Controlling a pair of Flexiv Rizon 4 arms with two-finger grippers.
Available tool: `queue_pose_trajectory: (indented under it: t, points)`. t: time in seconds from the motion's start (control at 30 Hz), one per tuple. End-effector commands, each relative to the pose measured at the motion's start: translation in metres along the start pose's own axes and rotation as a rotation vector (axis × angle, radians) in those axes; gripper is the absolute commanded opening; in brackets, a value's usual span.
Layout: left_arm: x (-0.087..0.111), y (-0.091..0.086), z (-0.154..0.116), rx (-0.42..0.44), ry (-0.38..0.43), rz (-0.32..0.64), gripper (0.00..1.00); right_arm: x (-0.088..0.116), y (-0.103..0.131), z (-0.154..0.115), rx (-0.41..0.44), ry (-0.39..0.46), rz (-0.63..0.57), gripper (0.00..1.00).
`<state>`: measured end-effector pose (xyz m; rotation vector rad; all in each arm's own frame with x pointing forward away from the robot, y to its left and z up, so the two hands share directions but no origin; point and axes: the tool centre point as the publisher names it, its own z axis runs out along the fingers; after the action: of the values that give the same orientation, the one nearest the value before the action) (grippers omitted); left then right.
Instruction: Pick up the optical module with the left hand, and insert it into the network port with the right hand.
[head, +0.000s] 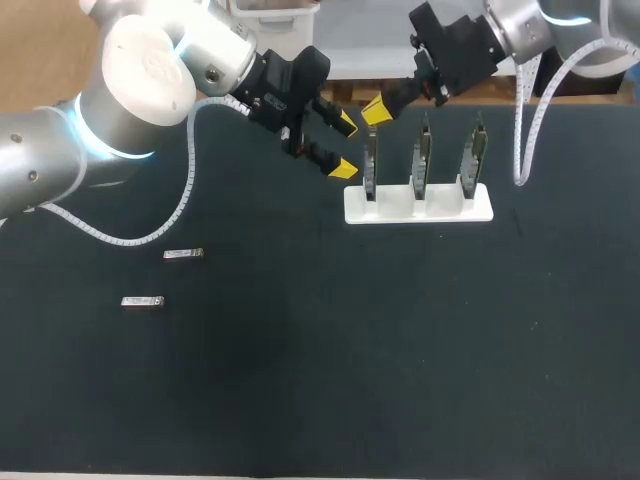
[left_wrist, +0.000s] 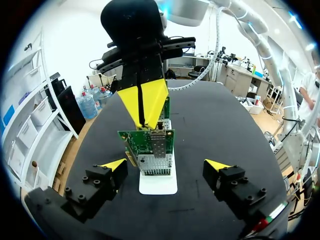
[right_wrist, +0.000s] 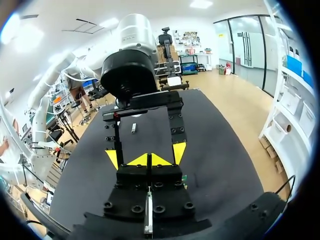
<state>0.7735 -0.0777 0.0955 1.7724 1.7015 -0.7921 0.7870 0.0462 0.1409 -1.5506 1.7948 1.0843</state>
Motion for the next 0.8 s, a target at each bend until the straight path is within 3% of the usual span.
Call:
queue_pose_trajectory:
  t: [0.03, 0.5, 0.8]
  points:
    - [-0.001, 0.001, 0.0, 0.002, 0.004, -0.001, 1.0, 0.005, 0.001, 0.001, 0.001, -0.013, 0.007, 0.0]
    - [-0.001, 0.001, 0.0, 0.002, 0.004, -0.001, 1.0, 0.012, -0.001, 0.003, -0.001, -0.025, 0.025, 0.0]
    - [-0.001, 0.001, 0.0, 0.002, 0.004, -0.001, 1.0, -0.002, 0.003, -0.005, 0.009, -0.053, -0.015, 0.0]
